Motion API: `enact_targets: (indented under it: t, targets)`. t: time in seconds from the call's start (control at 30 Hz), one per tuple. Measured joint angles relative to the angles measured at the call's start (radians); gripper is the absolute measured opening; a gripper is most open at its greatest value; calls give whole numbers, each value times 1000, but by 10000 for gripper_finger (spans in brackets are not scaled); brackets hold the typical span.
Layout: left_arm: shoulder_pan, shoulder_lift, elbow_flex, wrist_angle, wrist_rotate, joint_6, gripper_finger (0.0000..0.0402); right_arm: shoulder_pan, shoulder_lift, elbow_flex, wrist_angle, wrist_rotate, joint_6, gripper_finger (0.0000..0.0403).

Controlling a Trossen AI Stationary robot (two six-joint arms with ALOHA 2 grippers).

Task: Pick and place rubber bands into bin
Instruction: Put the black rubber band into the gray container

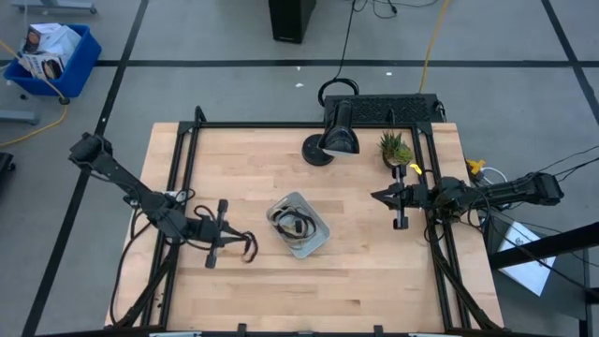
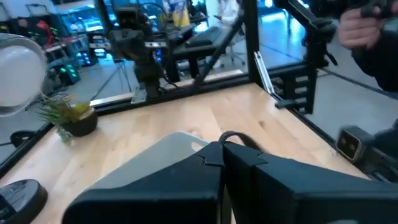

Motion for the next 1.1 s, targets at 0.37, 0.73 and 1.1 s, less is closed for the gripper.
enact_targets:
  t: [0.37, 0.73, 1.1]
  targets:
    - [94, 12, 89, 171, -49, -30, 2, 0, 0, 0, 4, 0, 0, 0]
    - [288, 218, 346, -8, 129, -36, 2, 0, 0, 0, 4, 0, 0, 0]
    - [442, 360, 689, -516, 239, -107, 1, 0, 0, 0, 2, 0, -1, 0]
